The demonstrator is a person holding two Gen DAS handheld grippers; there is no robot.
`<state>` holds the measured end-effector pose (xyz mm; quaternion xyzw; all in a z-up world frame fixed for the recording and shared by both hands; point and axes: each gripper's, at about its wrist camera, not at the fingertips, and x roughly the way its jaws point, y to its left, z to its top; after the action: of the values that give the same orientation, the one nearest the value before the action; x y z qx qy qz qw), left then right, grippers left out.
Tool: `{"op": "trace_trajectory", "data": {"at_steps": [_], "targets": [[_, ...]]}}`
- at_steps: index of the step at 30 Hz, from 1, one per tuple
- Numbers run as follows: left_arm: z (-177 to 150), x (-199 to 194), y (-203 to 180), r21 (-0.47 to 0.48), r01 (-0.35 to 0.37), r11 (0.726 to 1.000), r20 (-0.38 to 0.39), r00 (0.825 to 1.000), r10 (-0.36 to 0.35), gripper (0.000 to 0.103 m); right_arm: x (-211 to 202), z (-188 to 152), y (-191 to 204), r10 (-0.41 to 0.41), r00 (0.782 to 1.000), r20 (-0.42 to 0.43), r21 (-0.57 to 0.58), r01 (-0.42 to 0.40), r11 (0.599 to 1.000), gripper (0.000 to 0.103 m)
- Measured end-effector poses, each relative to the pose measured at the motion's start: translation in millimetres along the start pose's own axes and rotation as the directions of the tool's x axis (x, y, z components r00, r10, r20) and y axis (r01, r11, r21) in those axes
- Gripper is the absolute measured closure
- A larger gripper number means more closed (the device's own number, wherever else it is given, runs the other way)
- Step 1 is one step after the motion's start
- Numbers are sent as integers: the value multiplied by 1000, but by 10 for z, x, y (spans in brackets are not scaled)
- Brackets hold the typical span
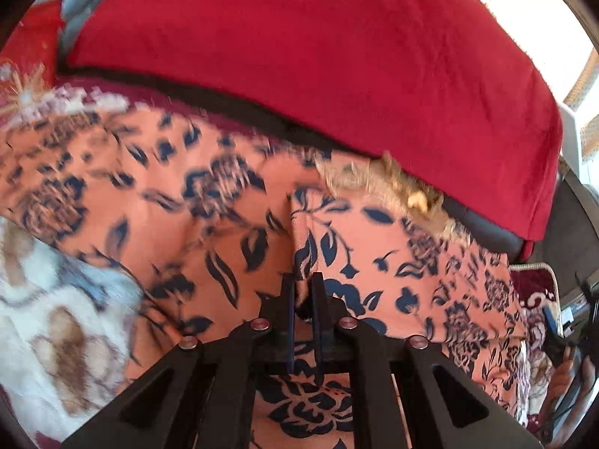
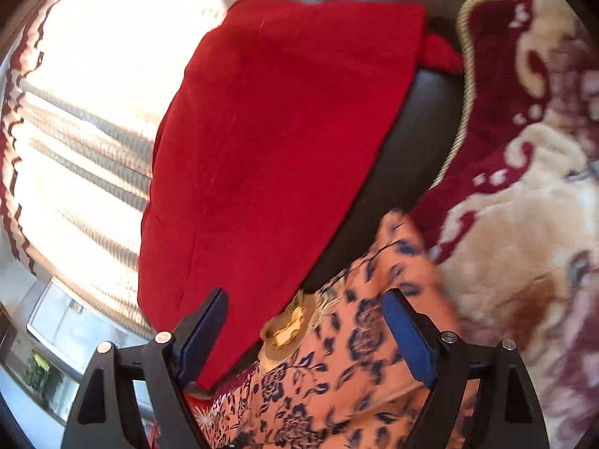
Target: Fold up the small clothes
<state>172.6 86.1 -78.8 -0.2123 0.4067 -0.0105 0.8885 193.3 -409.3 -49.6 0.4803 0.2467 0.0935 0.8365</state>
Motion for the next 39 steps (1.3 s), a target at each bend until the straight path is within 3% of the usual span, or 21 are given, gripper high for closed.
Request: {"op": "trace_trajectory", "data": {"at_steps": [3,7,11,14,16,18,19,21,22,25,27,29,30,32,34,36,39], "targets": [[22,-139,112,-16,-35,999,57,998,36,95,-146,-58,-107,-30,1000,-9,-29,29,999,15],[-59,62,201,-5,-59,998,-27,998,59,95,-180,-78,-154,-27,999,-36,-39,25,999,16],[-136,232,191,-2,-76,997,-51,996,75,95,-22,-99,3,42,996,-85,-52,-46,998,15],[-125,228,187,-1,-79,997,-47,996,79,95,278,-147,70,125,975,-183,-1,-128,992,13],[-126,223,188,-8,-79,997,-49,996,79,95,547,-209,-98,49,971,-236,39,-41,998,12],[-138,175,212,-10,-76,997,-45,996,75,95,805,-298,-431,-21,943,-332,143,73,987,17],[-141,153,215,-3,-73,997,-40,997,73,95,744,-267,-398,7,953,-301,149,40,988,15],[-166,144,212,9,-73,997,-35,997,73,95,668,-148,-234,146,948,-283,154,-105,983,15],[-179,151,216,7,-73,997,-36,997,73,95,640,-68,-173,177,948,-265,156,-138,978,14],[-205,173,222,7,-76,997,-35,997,76,94,755,165,-188,136,963,-231,148,-103,984,11],[-211,176,233,6,-72,997,-38,997,73,94,1007,237,-334,140,948,-287,199,-84,976,11],[-206,188,238,8,-71,997,-44,996,72,94,1289,304,-569,9,937,-348,180,57,982,11],[-205,190,237,12,-72,997,-44,996,73,94,1323,337,-634,-3,942,-336,174,66,983,11],[-205,198,230,21,-75,997,-44,996,76,94,1340,418,-667,38,947,-318,240,42,970,10],[-214,212,223,30,-77,997,-43,996,78,94,1360,480,-522,149,933,-327,239,-71,968,10],[-219,223,211,38,-82,996,-41,996,84,94,1398,545,-438,100,940,-326,164,-47,985,9],[-207,223,176,55,-91,994,-43,995,94,94,1650,550,-637,-33,930,-366,135,89,987,9]]}}
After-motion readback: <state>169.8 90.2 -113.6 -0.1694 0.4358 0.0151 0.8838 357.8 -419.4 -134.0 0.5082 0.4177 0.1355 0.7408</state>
